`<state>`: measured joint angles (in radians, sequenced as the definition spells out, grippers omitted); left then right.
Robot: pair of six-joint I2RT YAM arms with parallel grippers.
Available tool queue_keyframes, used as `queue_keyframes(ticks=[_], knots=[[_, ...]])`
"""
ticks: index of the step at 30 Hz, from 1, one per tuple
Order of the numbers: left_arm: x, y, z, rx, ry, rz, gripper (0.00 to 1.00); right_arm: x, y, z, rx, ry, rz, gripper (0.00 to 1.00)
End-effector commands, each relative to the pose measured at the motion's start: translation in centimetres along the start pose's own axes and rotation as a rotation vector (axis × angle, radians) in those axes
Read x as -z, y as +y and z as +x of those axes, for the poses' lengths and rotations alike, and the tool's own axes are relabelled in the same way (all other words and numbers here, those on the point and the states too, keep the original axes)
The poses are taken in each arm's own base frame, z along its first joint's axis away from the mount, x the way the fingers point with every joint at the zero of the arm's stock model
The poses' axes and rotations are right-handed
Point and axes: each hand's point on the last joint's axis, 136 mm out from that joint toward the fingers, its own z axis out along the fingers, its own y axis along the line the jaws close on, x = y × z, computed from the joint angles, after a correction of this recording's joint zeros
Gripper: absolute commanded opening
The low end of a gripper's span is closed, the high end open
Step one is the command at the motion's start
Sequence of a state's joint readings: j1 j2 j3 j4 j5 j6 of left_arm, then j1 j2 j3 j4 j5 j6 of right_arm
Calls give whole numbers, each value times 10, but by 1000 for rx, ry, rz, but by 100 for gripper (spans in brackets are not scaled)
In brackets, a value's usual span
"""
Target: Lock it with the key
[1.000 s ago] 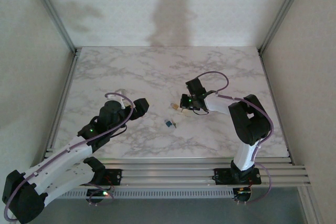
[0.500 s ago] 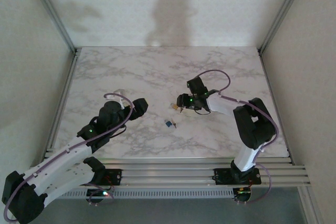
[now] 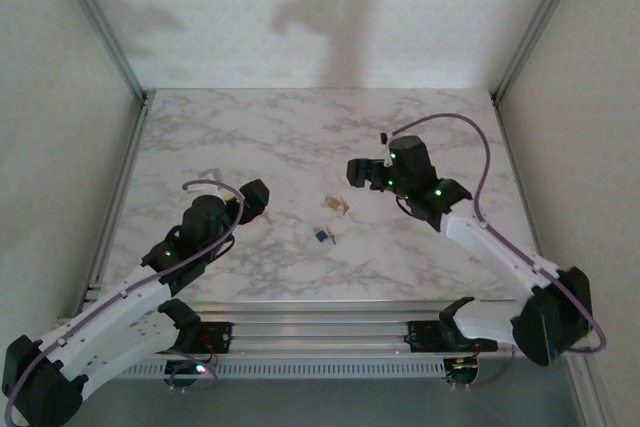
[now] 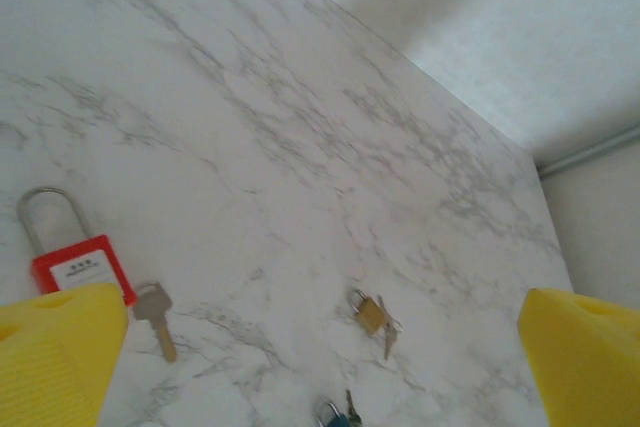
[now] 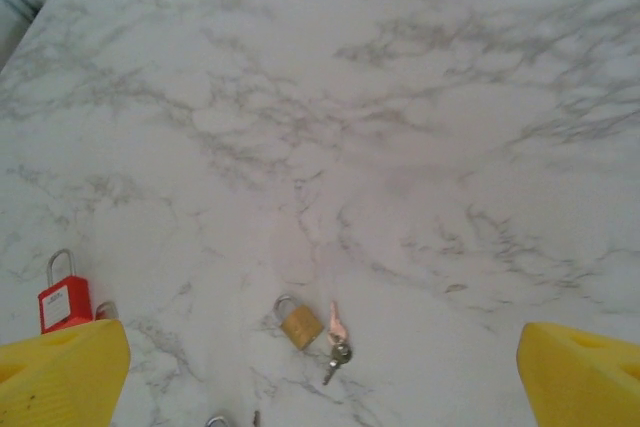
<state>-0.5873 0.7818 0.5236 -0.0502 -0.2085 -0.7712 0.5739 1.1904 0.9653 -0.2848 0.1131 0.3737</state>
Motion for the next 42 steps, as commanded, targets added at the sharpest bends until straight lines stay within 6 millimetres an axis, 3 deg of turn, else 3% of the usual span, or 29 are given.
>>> queue_keyframes(ticks=[1,9,18,19,26,33,37,42], knots=[[1,19,-14,26,-91,-86,100,18,-22,6,55,-44,90,99],[0,24,-24,38,-149,-125,99,53,-61,7,46,-255,224,99],[2,38,-43,35,-281,-209,100,63,-112,23,128,-414,466,99],[2,40,-45,33,-296,-223,99,58,-119,33,159,-396,492,99],[20,61,-70,48,-507,-300,99,48,-159,46,202,-430,690,99],[17,50,-82,-66,-560,-298,99,41,-194,48,133,-457,757,99],[7,33,-87,-255,-545,-296,99,34,-208,47,84,-473,732,99],[4,40,-97,-300,-571,-347,100,20,-218,45,77,-450,707,99]])
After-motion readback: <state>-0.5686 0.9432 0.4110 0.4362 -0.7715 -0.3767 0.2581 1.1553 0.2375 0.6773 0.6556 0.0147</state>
